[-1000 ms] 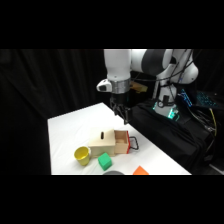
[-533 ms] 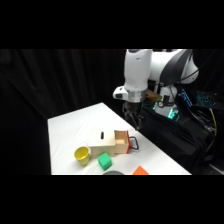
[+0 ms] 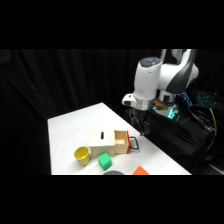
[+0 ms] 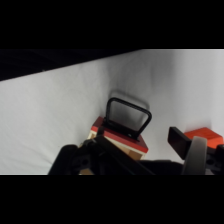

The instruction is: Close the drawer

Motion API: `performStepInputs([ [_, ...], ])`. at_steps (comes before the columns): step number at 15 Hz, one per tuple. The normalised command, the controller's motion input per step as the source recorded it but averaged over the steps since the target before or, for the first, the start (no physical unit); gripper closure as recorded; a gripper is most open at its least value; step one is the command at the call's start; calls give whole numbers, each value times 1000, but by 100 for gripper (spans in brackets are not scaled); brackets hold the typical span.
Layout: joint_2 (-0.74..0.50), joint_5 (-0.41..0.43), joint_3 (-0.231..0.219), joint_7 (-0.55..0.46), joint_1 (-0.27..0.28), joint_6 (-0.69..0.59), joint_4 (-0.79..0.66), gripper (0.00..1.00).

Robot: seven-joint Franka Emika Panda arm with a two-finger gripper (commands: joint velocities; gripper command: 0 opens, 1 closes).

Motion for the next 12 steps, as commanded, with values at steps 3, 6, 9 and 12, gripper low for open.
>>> performStepInputs([
  [3, 40, -192, 39, 354, 21, 459, -189, 0],
  [6, 122, -294, -8, 373, -1, 408, -98, 0],
  [9, 111, -329, -72, 371, 35, 329, -46, 0],
  [12, 87, -431, -102, 454, 18, 349, -37, 0],
])
